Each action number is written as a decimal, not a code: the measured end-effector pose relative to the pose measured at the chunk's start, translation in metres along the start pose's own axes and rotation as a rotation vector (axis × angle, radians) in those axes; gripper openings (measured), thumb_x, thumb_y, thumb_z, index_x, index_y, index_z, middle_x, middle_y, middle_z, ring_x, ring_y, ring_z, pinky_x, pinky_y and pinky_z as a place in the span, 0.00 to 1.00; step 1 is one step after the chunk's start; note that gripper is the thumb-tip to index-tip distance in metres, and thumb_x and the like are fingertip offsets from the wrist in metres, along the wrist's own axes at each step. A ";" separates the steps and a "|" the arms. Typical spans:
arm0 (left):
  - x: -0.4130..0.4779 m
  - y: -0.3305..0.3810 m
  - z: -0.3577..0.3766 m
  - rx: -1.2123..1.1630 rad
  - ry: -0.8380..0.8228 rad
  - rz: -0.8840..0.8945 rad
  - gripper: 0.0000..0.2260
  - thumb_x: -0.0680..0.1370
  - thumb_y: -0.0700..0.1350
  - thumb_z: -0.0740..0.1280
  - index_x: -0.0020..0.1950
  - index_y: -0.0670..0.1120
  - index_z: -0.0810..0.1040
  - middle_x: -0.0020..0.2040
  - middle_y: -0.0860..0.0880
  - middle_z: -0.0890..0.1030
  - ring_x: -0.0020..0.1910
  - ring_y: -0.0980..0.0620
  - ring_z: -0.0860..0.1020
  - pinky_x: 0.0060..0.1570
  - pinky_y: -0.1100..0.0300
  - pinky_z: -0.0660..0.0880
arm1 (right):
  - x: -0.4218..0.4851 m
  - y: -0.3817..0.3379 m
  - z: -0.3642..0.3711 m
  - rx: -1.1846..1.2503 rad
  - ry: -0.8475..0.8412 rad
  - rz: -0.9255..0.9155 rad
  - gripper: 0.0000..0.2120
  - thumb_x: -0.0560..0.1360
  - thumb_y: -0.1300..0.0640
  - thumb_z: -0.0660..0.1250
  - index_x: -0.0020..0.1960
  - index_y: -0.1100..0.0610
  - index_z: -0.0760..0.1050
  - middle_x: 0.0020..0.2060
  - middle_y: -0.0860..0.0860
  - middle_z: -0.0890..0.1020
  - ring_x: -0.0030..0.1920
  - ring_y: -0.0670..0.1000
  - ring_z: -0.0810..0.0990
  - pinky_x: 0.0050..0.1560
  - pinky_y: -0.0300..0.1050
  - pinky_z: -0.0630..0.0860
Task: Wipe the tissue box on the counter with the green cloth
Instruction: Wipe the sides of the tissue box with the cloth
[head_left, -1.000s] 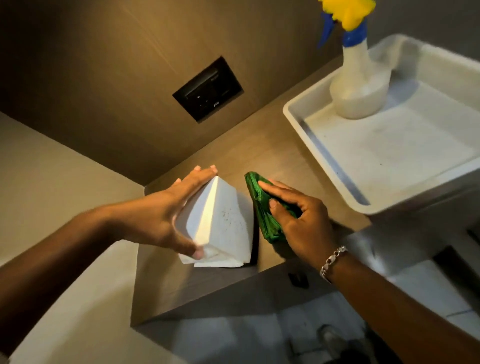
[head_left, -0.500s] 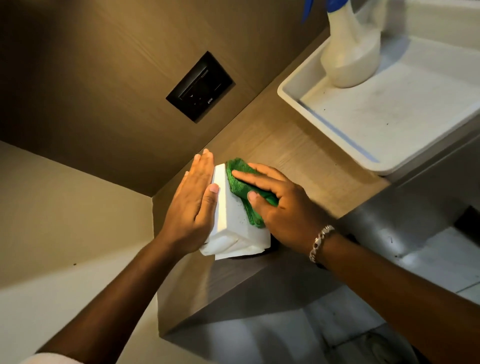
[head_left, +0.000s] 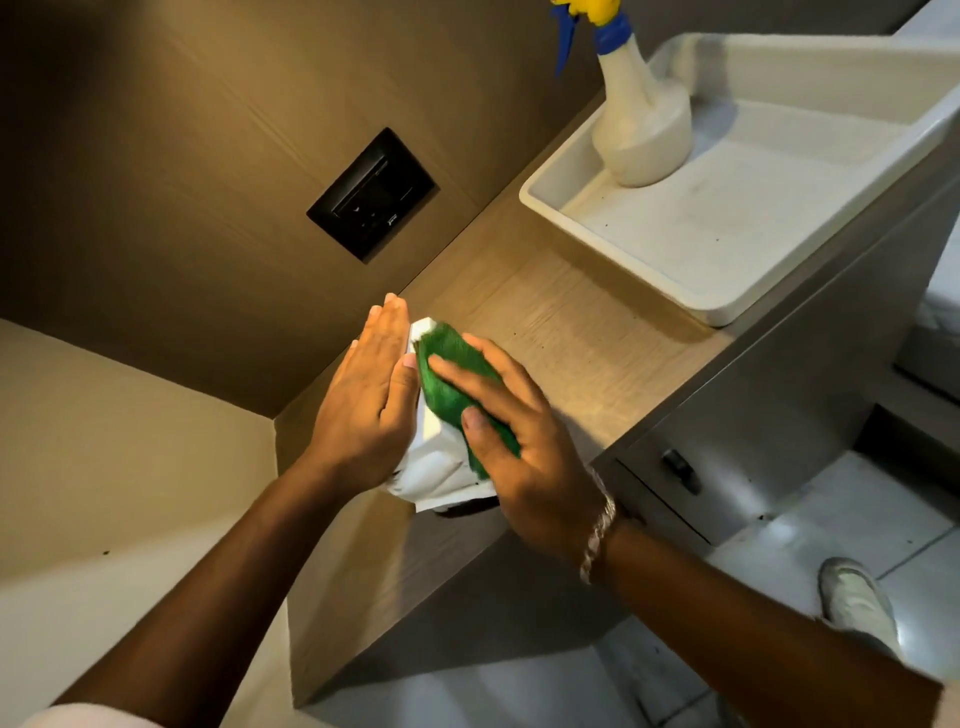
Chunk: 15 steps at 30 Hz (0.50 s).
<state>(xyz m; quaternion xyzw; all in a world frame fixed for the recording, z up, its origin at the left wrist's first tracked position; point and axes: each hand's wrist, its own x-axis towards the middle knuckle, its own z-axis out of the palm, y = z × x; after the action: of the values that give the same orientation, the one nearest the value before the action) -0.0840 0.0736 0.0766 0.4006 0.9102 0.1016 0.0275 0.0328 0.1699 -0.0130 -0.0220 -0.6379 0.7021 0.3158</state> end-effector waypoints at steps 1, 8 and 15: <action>0.000 0.000 0.000 0.001 0.003 -0.004 0.30 0.77 0.59 0.43 0.77 0.49 0.48 0.79 0.51 0.49 0.77 0.57 0.46 0.76 0.50 0.48 | -0.007 0.004 0.000 -0.004 0.009 -0.007 0.19 0.78 0.54 0.57 0.68 0.42 0.69 0.73 0.45 0.65 0.71 0.46 0.65 0.67 0.54 0.71; -0.002 0.004 0.001 -0.013 0.012 -0.059 0.28 0.78 0.57 0.45 0.77 0.51 0.48 0.79 0.53 0.51 0.77 0.58 0.48 0.76 0.51 0.49 | 0.033 0.003 -0.005 0.116 0.060 0.249 0.18 0.79 0.61 0.58 0.62 0.45 0.76 0.69 0.45 0.70 0.68 0.44 0.68 0.69 0.53 0.70; -0.001 0.007 -0.002 -0.199 0.082 -0.087 0.23 0.79 0.48 0.50 0.75 0.50 0.57 0.77 0.52 0.58 0.76 0.59 0.53 0.76 0.50 0.52 | 0.013 -0.016 -0.001 0.035 -0.007 0.025 0.14 0.75 0.49 0.63 0.59 0.46 0.78 0.69 0.47 0.70 0.68 0.51 0.69 0.61 0.53 0.76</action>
<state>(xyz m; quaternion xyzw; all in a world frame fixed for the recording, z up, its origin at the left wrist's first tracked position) -0.0783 0.0767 0.0801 0.3514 0.9126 0.2064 0.0340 0.0293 0.1772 0.0060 -0.0219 -0.6264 0.7170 0.3050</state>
